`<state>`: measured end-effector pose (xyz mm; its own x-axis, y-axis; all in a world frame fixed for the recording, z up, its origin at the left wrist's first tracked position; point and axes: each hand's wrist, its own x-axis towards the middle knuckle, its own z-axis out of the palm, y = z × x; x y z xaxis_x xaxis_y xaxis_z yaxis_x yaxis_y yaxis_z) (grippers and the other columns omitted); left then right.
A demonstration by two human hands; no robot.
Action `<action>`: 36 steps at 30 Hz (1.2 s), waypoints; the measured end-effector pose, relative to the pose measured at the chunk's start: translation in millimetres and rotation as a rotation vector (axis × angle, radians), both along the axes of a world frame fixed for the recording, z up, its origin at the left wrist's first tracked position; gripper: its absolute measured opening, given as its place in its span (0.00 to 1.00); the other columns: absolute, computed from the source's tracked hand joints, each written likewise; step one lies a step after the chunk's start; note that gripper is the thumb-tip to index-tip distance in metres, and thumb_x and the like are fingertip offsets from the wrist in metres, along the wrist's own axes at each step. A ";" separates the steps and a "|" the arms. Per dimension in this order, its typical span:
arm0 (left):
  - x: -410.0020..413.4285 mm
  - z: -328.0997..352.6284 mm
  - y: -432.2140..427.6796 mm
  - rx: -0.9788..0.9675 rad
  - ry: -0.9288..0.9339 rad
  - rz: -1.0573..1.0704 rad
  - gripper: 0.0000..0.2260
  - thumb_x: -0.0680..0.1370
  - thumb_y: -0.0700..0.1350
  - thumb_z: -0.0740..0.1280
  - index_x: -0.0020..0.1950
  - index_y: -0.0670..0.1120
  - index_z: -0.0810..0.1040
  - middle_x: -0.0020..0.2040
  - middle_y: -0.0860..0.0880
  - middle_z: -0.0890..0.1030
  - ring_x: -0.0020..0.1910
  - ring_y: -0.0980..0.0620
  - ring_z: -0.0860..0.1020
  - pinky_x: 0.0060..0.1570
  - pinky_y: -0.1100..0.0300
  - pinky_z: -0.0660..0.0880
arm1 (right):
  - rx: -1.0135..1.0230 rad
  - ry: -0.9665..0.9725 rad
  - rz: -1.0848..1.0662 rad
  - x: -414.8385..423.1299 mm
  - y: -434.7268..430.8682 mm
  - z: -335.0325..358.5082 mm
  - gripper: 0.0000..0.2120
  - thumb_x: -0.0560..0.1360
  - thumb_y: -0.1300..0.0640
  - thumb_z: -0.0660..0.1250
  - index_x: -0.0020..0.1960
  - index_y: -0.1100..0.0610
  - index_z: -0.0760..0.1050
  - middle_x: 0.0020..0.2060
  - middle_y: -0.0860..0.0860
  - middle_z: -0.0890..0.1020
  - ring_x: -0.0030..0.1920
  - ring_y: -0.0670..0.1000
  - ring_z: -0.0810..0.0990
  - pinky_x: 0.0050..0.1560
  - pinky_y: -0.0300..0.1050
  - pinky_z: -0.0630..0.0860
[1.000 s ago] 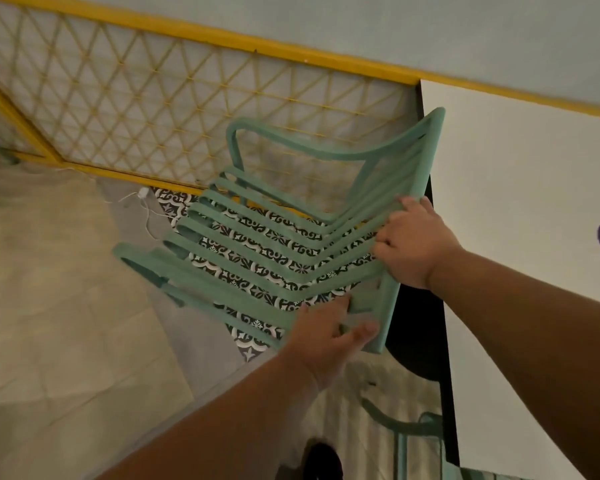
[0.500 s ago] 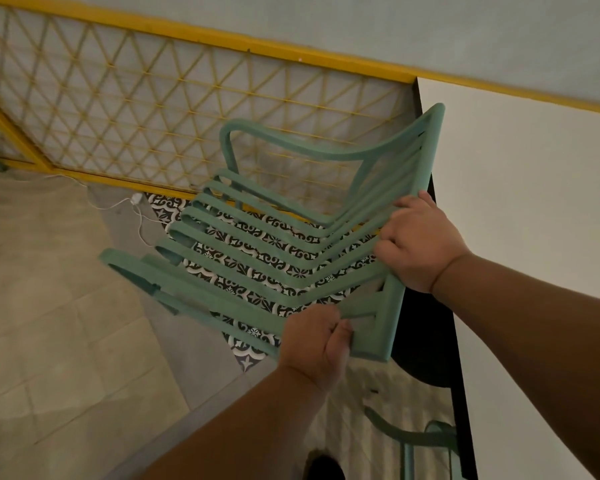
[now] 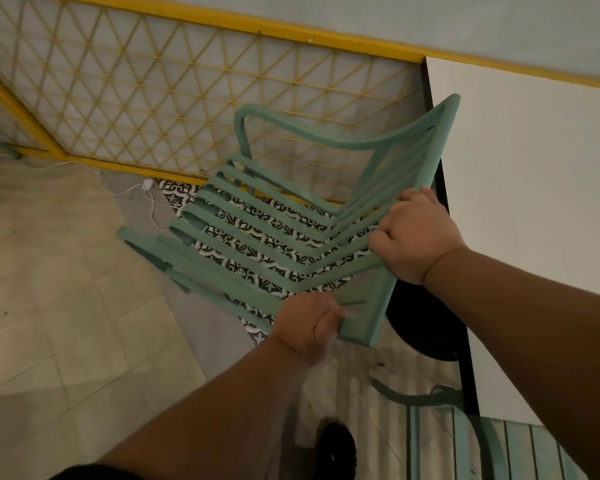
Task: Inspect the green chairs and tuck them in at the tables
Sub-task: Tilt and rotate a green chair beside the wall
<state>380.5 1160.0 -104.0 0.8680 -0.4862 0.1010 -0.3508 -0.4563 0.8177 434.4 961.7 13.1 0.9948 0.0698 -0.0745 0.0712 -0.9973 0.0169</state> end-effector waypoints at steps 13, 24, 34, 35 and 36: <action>10.4 -13.2 83.1 -0.117 0.067 -0.051 0.28 0.77 0.75 0.43 0.32 0.55 0.64 0.29 0.55 0.64 0.29 0.59 0.66 0.33 0.62 0.61 | -0.033 0.043 -0.120 -25.0 77.3 2.0 0.29 0.71 0.41 0.39 0.35 0.53 0.76 0.35 0.51 0.71 0.52 0.58 0.71 0.74 0.61 0.62; 22.6 24.6 107.6 0.096 0.290 -0.148 0.21 0.75 0.65 0.57 0.34 0.51 0.73 0.34 0.50 0.75 0.34 0.49 0.74 0.40 0.46 0.76 | -0.050 0.048 -0.101 -27.2 94.4 -2.0 0.35 0.74 0.42 0.40 0.44 0.52 0.86 0.43 0.53 0.78 0.61 0.60 0.73 0.78 0.65 0.55; 1.0 111.6 30.9 0.432 0.379 0.007 0.14 0.77 0.53 0.65 0.61 0.53 0.73 0.45 0.52 0.79 0.44 0.49 0.81 0.47 0.51 0.81 | 0.207 -0.049 0.211 -0.8 30.2 -9.3 0.28 0.79 0.36 0.55 0.31 0.54 0.78 0.25 0.49 0.74 0.32 0.51 0.73 0.44 0.49 0.73; -0.4 110.8 28.6 0.468 0.357 0.036 0.14 0.77 0.50 0.65 0.63 0.53 0.72 0.44 0.52 0.79 0.43 0.49 0.81 0.46 0.50 0.81 | 0.205 -0.046 0.231 7.0 19.6 -9.2 0.29 0.78 0.35 0.54 0.32 0.54 0.79 0.26 0.49 0.75 0.33 0.51 0.74 0.43 0.49 0.73; -1.0 109.7 26.4 0.483 0.336 0.062 0.14 0.78 0.47 0.65 0.63 0.53 0.72 0.43 0.52 0.79 0.41 0.49 0.81 0.46 0.50 0.82 | 0.194 -0.048 0.239 16.6 7.7 -8.9 0.30 0.78 0.34 0.53 0.33 0.54 0.79 0.27 0.49 0.75 0.34 0.51 0.74 0.44 0.48 0.73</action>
